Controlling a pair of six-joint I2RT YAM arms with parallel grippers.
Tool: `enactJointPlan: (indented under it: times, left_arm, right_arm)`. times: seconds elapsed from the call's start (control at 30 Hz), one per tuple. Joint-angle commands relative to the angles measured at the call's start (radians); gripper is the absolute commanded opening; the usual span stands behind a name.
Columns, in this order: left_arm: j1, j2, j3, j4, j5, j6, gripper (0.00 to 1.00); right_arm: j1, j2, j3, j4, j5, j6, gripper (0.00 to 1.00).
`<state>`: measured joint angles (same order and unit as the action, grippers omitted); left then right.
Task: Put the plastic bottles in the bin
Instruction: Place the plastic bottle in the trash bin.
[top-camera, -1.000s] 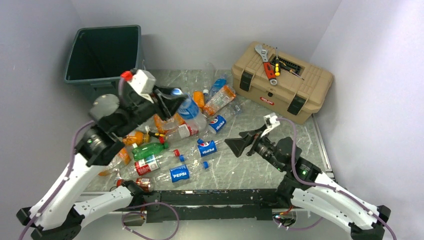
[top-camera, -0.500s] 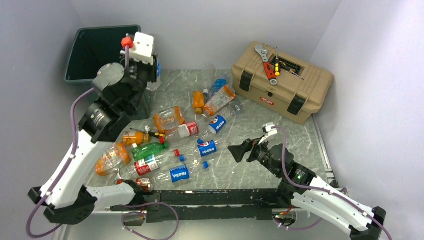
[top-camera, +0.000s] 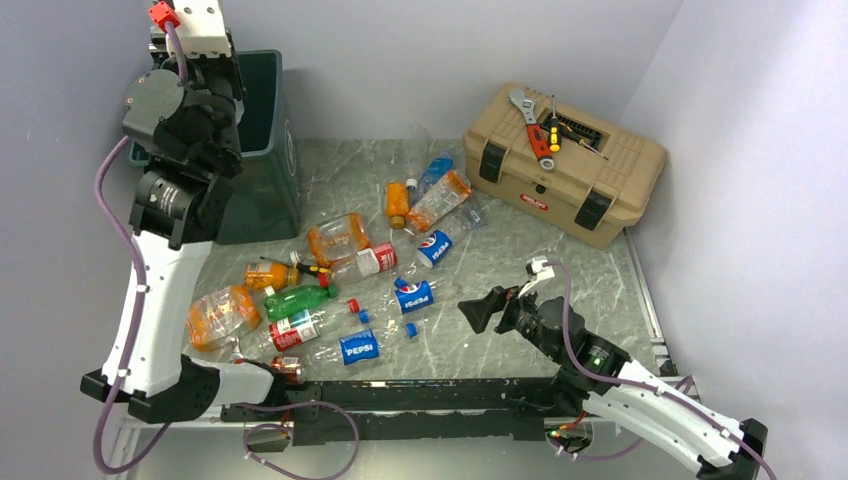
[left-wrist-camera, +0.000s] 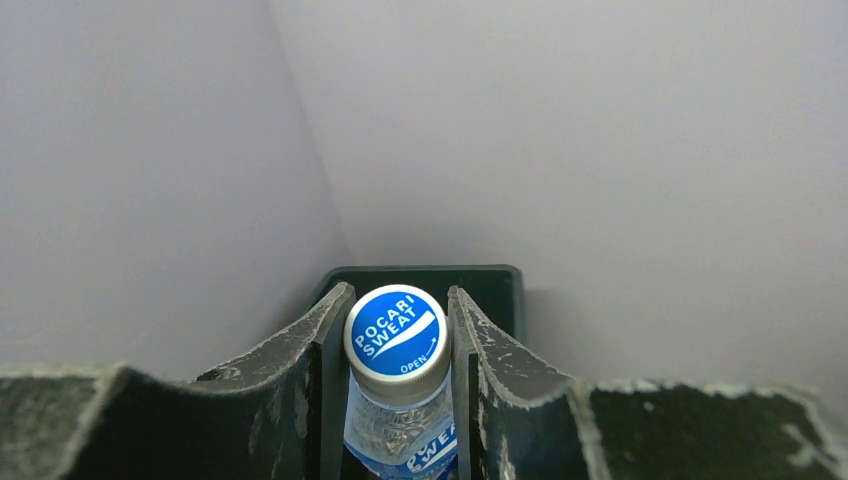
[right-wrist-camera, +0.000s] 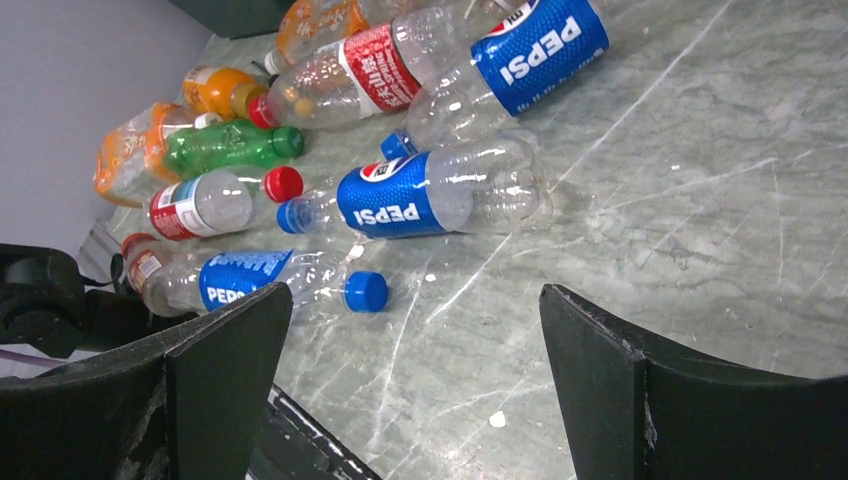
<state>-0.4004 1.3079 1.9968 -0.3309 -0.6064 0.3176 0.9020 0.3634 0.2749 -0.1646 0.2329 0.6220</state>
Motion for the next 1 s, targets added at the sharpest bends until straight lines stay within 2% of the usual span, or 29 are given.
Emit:
enactJointPlan:
  times: [0.0,0.13,0.23,0.37,0.57,0.7,0.73,0.77,0.8,0.83,0.87,0.9,0.97]
  left_arm:
    - [0.083,0.046,-0.066,0.153,-0.030,0.063,0.00]
    - [0.159,0.097,-0.139,0.213,0.027,0.024,0.00]
    - [0.217,0.138,-0.139,0.192,0.112,-0.066,0.00]
    - [0.258,0.203,-0.137,0.167,0.159,-0.136,0.00]
    - [0.302,0.235,-0.161,0.125,0.167,-0.228,0.00]
    - [0.314,0.251,-0.163,0.081,0.136,-0.252,0.00]
    - [0.315,0.252,-0.166,0.071,0.134,-0.254,0.03]
    - [0.316,0.252,-0.165,0.062,0.135,-0.257,0.19]
    - [0.316,0.251,-0.159,0.054,0.133,-0.258,0.47]
    - [0.316,0.246,-0.148,0.047,0.134,-0.263,0.69]
    - [0.316,0.242,-0.139,0.044,0.138,-0.269,0.86]
    - [0.316,0.233,-0.126,0.043,0.142,-0.272,0.97]
    - [0.314,0.211,-0.088,0.027,0.160,-0.281,0.99]
  right_arm:
    - [-0.001,-0.023,-0.021,0.016,-0.013,0.022,1.00]
    - [0.000,-0.028,-0.003,-0.018,-0.014,0.018,1.00]
    - [0.000,-0.047,-0.001,-0.054,-0.014,0.019,1.00]
    - [0.000,-0.099,-0.028,-0.079,-0.018,0.034,1.00]
    - [0.000,-0.162,-0.048,-0.091,-0.014,0.043,1.00]
    - [0.000,-0.147,-0.041,-0.090,-0.013,0.033,1.00]
    - [0.000,-0.138,-0.039,-0.089,-0.010,0.034,1.00]
    - [-0.001,-0.133,-0.038,-0.091,-0.008,0.036,1.00]
    - [0.000,-0.129,-0.037,-0.093,-0.007,0.037,1.00]
    - [0.000,-0.126,-0.037,-0.094,-0.006,0.038,1.00]
    - [0.000,-0.128,-0.036,-0.097,-0.005,0.040,1.00]
    - [0.000,-0.129,-0.034,-0.100,-0.004,0.042,1.00]
    - [-0.001,-0.132,-0.033,-0.103,-0.002,0.042,1.00]
